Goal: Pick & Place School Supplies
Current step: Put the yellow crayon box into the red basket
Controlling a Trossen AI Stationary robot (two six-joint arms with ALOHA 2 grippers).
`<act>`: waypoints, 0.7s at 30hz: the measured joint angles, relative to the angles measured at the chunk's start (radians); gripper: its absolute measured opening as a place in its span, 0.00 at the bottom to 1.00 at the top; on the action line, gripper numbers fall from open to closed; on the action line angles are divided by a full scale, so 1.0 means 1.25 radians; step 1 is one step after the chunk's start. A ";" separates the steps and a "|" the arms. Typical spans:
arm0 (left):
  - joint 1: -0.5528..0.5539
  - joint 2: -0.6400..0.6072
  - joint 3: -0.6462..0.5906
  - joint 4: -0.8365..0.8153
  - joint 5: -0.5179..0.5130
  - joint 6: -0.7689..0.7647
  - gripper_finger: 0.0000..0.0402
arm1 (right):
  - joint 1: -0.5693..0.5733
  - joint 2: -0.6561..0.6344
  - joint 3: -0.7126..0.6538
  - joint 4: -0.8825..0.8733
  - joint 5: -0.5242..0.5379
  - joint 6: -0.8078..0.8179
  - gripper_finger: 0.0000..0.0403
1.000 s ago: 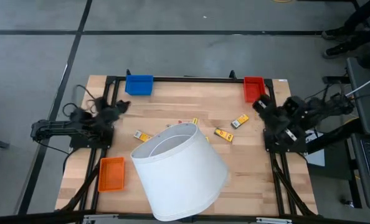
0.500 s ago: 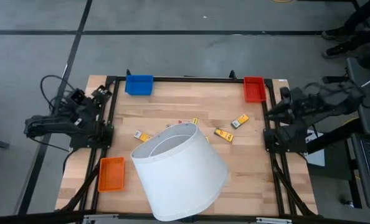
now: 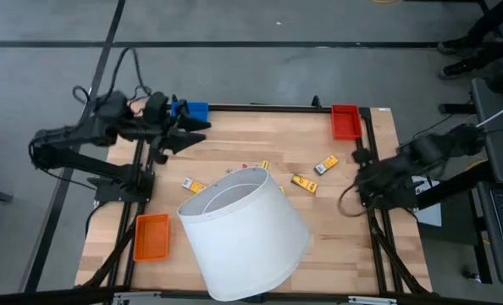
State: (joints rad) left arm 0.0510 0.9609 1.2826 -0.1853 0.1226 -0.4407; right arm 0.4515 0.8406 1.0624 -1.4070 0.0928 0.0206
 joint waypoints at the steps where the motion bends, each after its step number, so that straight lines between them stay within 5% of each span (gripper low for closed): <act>1: -0.010 0.027 0.053 -0.062 -0.004 0.009 0.50 | 0.000 0.008 -0.033 0.019 0.013 -0.004 0.20; 7: -0.051 0.165 0.344 -0.448 -0.099 0.034 0.50 | -0.021 0.039 -0.221 0.235 0.015 -0.127 0.20; 11: -0.089 0.250 0.505 -0.630 -0.141 0.034 0.50 | -0.046 0.078 -0.272 0.254 0.073 -0.220 0.20; 16: -0.135 0.319 0.634 -0.729 -0.174 -0.013 0.50 | -0.107 0.104 -0.292 0.362 0.146 -0.294 0.22; 21: -0.192 0.344 0.673 -0.722 -0.174 -0.053 0.50 | -0.207 0.126 -0.294 0.406 0.170 -0.322 0.37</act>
State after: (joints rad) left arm -0.1890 1.3908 2.1239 -1.0877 -0.0943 -0.5070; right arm 0.1931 0.9987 0.6949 -0.8994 0.3050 -0.3816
